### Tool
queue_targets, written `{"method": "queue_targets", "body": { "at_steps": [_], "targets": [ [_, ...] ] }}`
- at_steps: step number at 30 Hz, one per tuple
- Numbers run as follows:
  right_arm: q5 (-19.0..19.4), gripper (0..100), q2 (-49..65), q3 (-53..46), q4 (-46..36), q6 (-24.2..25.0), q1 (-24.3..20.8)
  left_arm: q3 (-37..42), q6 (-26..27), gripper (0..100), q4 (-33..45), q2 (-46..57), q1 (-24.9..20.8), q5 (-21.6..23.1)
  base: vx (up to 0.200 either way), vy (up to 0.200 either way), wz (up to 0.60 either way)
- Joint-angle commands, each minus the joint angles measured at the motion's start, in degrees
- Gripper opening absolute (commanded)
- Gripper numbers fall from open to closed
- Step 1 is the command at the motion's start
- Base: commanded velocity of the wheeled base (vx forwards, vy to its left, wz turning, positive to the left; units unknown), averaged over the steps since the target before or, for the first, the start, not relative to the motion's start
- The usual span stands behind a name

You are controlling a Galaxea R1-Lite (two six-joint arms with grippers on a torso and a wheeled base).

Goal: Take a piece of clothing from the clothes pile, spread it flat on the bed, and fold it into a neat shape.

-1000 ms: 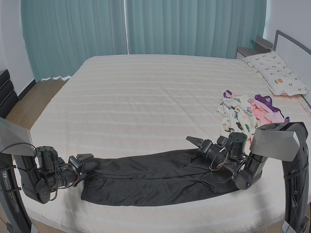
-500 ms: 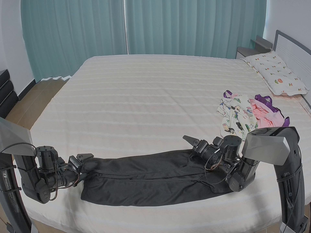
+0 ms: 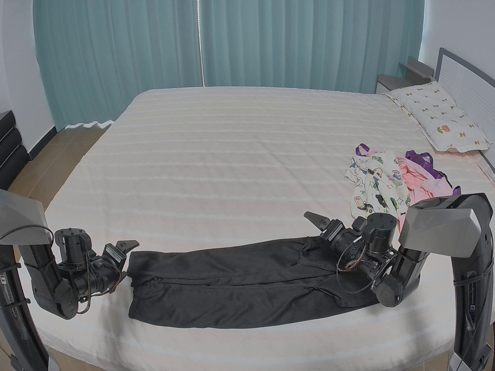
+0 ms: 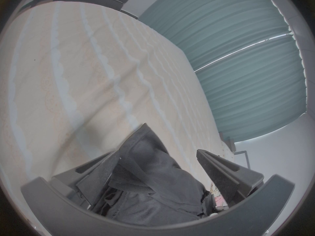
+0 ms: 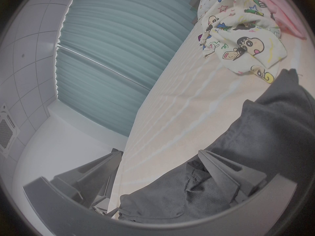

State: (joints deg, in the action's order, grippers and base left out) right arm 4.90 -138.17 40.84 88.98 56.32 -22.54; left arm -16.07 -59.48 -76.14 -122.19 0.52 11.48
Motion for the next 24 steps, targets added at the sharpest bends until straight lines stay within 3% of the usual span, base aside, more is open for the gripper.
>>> {"method": "queue_targets", "body": {
  "at_steps": [1, 3, 4, 9, 14, 24],
  "targets": [
    [-0.68, 100, 3.34, -2.78, 0.67, -0.16, 0.04, -3.09, 1.56, 100, 6.36, 4.24, -0.26, -2.26, 0.000, 0.000, 0.00],
    [-0.68, 100, 3.34, -2.78, 0.67, -0.16, 0.04, -3.18, 1.56, 100, 6.71, 4.41, -0.26, -2.34, 0.000, 0.000, 0.00],
    [-0.77, 100, 3.52, -3.31, 0.67, -0.16, -0.05, -5.55, 1.65, 100, 15.15, 7.14, -1.40, -3.40, 0.000, 0.000, 0.00],
    [-2.88, 100, 3.78, -3.92, 0.67, -0.33, -0.22, -8.28, 2.00, 100, 25.17, 7.58, -4.74, -5.86, 0.000, 0.000, 0.00],
    [-3.49, 100, 3.96, -4.72, 0.67, -0.42, -0.14, -9.16, 2.52, 100, 26.13, 6.17, -6.15, -9.11, 0.000, 0.000, 0.00],
    [-3.49, 100, 3.78, -4.89, 0.67, -0.42, -0.31, -10.21, 2.61, 100, 26.04, 3.80, -6.24, -9.37, 0.000, 0.000, 0.00]
  ]
}}
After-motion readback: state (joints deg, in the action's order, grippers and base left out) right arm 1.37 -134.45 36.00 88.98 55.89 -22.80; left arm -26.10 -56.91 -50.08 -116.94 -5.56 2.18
